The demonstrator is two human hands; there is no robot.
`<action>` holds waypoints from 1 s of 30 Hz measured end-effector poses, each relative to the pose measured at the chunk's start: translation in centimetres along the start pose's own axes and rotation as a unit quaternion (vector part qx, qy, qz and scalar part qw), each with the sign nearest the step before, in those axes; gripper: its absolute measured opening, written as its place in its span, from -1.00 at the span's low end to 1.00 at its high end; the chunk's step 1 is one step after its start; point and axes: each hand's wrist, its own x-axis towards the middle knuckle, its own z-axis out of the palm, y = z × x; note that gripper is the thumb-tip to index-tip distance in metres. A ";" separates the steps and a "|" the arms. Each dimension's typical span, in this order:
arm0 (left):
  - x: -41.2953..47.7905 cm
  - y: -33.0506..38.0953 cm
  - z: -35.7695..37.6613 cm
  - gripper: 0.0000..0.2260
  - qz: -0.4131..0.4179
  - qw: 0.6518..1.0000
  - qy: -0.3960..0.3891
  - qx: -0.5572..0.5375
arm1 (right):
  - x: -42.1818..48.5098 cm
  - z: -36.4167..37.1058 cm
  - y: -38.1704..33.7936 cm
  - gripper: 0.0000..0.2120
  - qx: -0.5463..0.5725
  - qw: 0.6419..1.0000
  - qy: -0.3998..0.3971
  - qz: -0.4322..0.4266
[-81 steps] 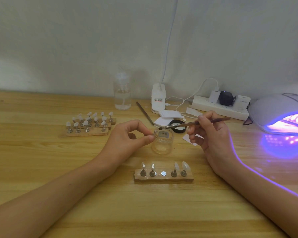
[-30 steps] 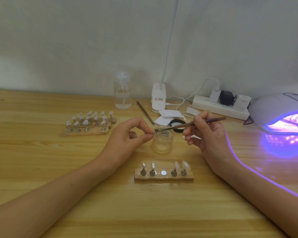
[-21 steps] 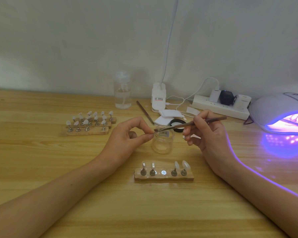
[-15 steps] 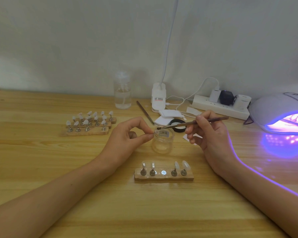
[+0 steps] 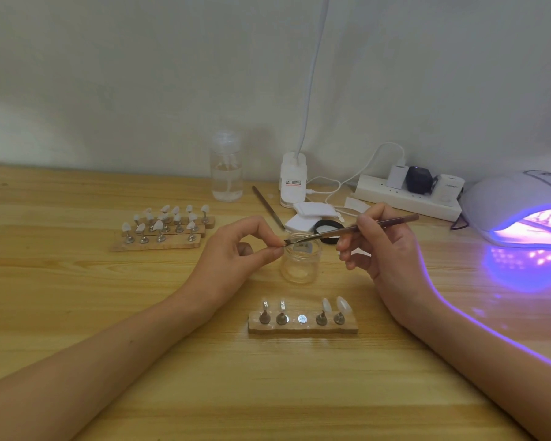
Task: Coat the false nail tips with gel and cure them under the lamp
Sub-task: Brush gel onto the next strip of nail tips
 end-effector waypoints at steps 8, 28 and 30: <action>0.1 -0.1 0.0 -0.92 0.000 1.000 0.000 -0.004 | 0.1 -0.2 0.0 -0.86 0.022 1.000 0.010 -0.004; 0.1 -0.3 0.0 -0.91 0.003 1.000 -0.002 0.002 | 0.0 -0.1 -0.1 -0.85 0.012 1.000 0.010 0.009; 0.1 -0.3 0.0 -0.91 0.001 1.000 -0.001 0.000 | 0.0 -0.1 0.1 -0.84 -0.005 1.000 0.016 0.019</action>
